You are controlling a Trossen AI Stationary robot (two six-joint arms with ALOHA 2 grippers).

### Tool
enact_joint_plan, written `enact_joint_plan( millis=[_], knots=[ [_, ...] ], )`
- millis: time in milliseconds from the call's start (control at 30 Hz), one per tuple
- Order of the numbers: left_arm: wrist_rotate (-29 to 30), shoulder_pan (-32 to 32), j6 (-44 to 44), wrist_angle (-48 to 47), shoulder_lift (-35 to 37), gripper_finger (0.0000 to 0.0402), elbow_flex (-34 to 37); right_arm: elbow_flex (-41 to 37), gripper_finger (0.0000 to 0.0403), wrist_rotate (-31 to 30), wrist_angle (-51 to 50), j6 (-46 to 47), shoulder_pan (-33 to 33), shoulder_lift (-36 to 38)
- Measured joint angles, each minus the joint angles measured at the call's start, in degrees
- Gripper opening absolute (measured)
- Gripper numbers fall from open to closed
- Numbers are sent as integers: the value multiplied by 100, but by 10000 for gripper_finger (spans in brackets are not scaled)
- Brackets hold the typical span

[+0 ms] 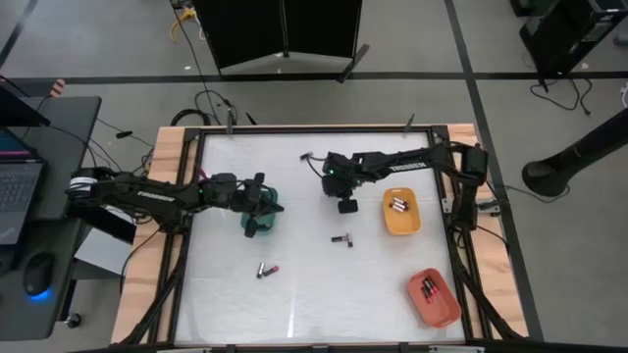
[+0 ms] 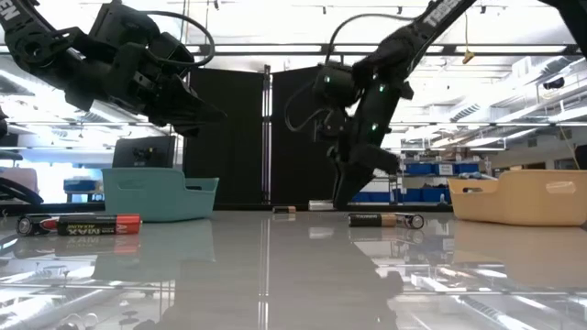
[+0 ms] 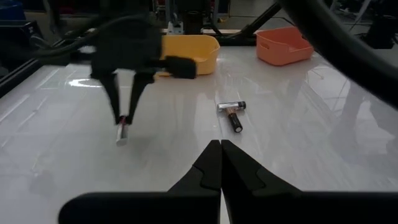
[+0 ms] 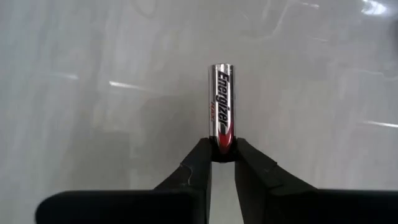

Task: Sort batteries
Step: Put the silver battery into the yellow bin

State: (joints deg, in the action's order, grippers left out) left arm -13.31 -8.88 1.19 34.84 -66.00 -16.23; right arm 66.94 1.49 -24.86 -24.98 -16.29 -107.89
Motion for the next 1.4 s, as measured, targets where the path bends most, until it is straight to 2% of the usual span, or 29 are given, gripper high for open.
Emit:
enact_joint_plan(
  millis=[333,567,733,1000,1200,1300,1400],
  knots=[
    [169,0,160,52,0,8,0,2,55,-486,-666,1067,638,852],
    [261,0,175,195,0,8,0,11,55,-743,-1658,3192,895,1591],
    [238,0,-130,288,0,8,0,13,55,-1319,-2880,4752,1134,2029],
    [-483,0,-850,513,2,8,0,13,55,-1700,-4434,6677,1607,2482],
    [-829,0,-937,611,2,8,-2,-225,55,-1814,-4674,7448,1972,2638],
    [-571,0,-896,608,2,8,-2,-558,55,-1805,-4679,7823,2069,2705],
    [133,0,-733,589,2,8,-2,-918,55,-1749,-4656,8124,2153,2775]
  ],
)
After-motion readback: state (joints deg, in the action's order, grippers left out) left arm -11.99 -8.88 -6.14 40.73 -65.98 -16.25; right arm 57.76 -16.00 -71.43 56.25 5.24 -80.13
